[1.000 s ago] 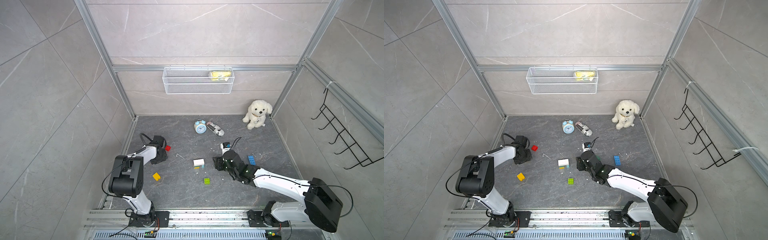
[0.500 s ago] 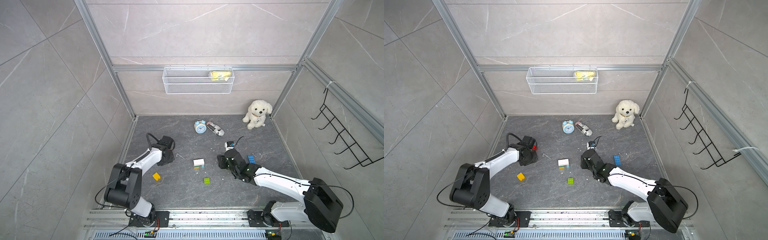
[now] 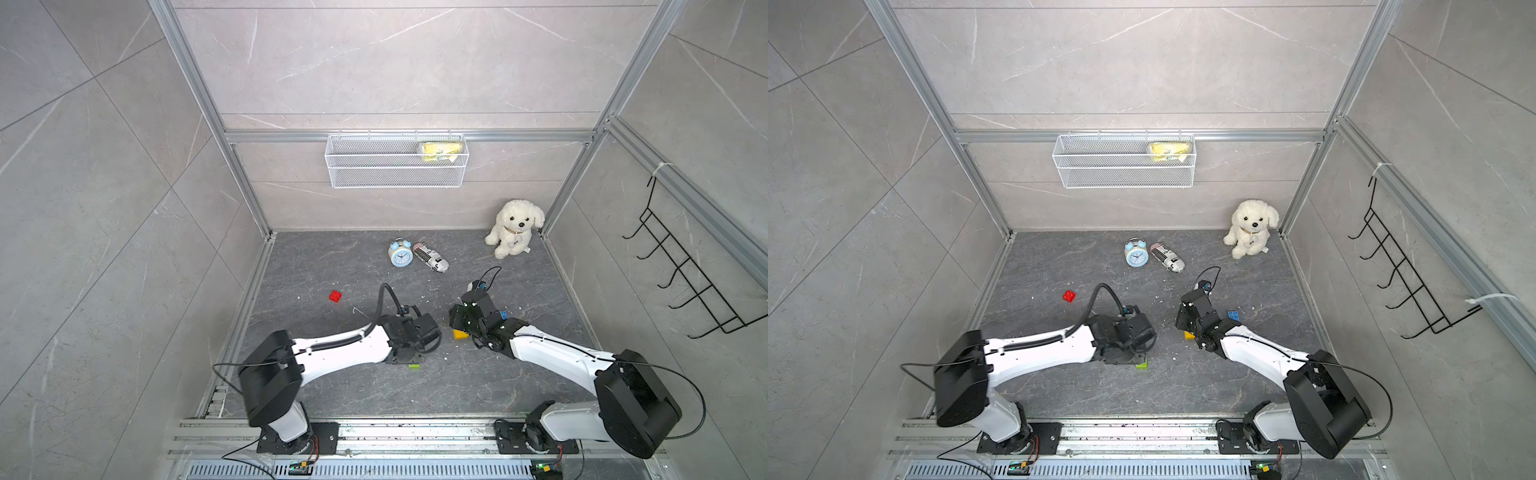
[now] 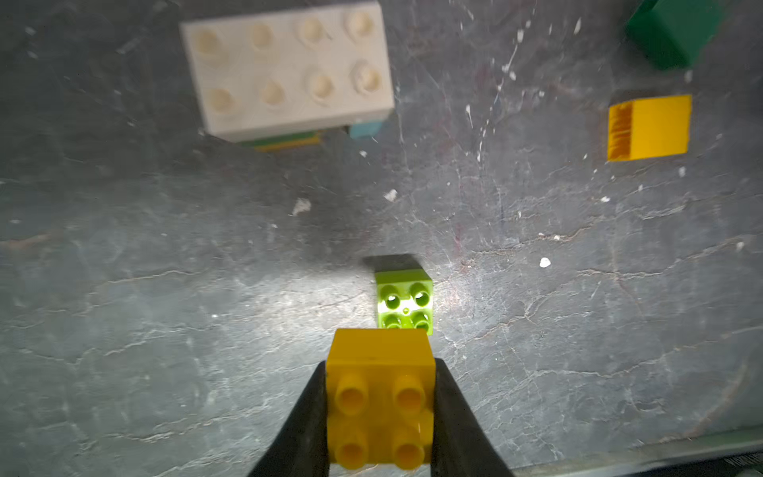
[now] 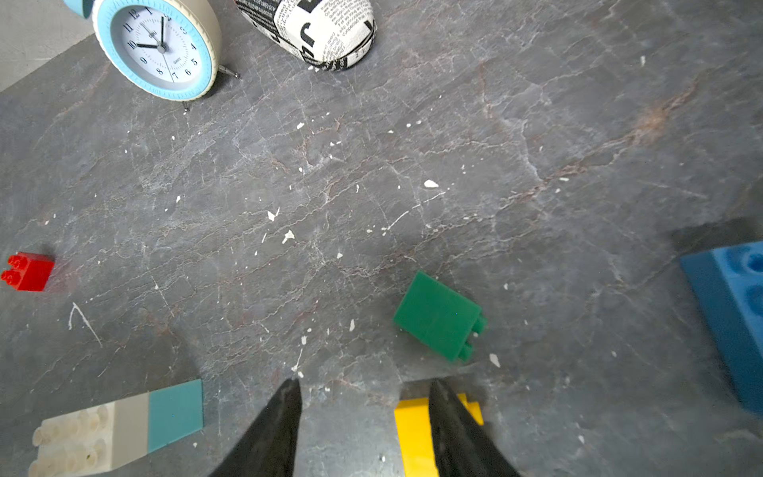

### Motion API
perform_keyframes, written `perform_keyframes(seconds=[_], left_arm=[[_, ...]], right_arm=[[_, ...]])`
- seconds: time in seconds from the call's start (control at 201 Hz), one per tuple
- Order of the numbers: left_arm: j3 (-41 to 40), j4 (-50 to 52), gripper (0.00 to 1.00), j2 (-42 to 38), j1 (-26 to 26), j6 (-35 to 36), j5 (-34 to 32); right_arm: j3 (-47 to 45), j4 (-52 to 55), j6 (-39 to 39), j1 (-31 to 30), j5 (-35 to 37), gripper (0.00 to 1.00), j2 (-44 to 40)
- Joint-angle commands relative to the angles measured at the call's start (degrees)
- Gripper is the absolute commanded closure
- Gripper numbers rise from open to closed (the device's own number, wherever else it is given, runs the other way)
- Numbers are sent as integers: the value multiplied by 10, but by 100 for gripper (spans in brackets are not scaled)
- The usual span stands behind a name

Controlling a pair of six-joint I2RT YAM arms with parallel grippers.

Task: Assemble the letter h with lego
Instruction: Assemble the lego brick with the lego brick.

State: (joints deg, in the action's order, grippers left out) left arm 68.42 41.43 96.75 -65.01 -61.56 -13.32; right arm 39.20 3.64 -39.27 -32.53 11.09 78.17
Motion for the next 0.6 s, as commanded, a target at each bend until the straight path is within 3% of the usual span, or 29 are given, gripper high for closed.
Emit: perform_keyframes(seconds=[0.0, 0.592], left_arm=[[42, 35, 100, 42, -9, -32, -14], [51, 26, 100, 93, -9, -53, 7]], right_arm=[[-4, -1, -6, 3, -13, 48, 5], [0, -6, -3, 2, -34, 48, 12]])
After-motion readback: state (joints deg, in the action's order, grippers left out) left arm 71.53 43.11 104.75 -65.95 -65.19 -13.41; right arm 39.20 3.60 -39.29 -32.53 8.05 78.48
